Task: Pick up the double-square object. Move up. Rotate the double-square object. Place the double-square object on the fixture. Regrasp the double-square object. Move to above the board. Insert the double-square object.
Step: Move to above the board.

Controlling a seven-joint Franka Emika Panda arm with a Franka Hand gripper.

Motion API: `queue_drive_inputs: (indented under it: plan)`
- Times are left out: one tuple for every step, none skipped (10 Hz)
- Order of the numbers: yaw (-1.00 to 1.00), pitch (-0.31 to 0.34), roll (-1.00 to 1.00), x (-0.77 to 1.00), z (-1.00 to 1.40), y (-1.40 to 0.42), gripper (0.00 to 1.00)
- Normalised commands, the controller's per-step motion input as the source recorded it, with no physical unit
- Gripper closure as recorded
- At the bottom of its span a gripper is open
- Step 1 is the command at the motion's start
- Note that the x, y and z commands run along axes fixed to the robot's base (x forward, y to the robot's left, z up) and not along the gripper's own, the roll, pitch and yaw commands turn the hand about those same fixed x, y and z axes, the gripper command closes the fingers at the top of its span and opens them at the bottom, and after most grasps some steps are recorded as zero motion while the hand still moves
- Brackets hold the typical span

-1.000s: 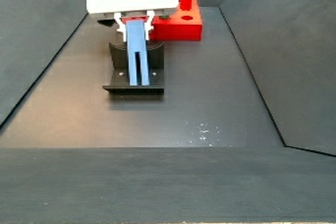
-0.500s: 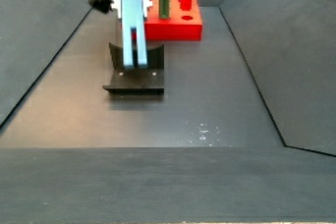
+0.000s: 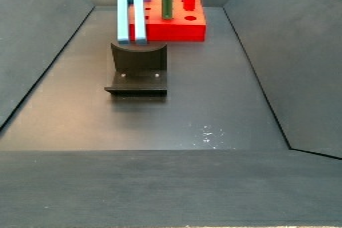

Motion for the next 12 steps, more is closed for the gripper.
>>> queue_drive_inputs:
  plan:
    - [0.02,0.060,-0.02,-0.06,1.00,0.15,1.00]
    - [0.03,0.051,-0.02,-0.07,1.00,0.12,1.00]
    - [0.04,0.045,-0.02,-0.07,1.00,0.10,1.00]
    - [0.04,0.038,-0.02,-0.07,0.98,0.08,1.00]
    - [0.04,0.029,-0.02,-0.06,0.80,0.05,1.00]
    - [0.04,0.023,-0.02,-0.05,0.56,0.02,1.00]
    - [0.04,0.022,-0.02,-0.04,0.39,0.01,1.00]
    - [-0.06,-0.040,-1.00,-0.49,0.19,-1.00,1.00]
    - [-0.06,-0.042,-1.00,-0.48,0.15,-1.00,1.00]
    - [-0.06,-0.056,-1.00,-0.51,0.17,-1.00,1.00]
    - [-0.06,-0.061,-1.00,-0.52,0.17,-1.00,1.00]
    - [-0.07,-0.069,-1.00,-0.55,0.17,-1.00,1.00]
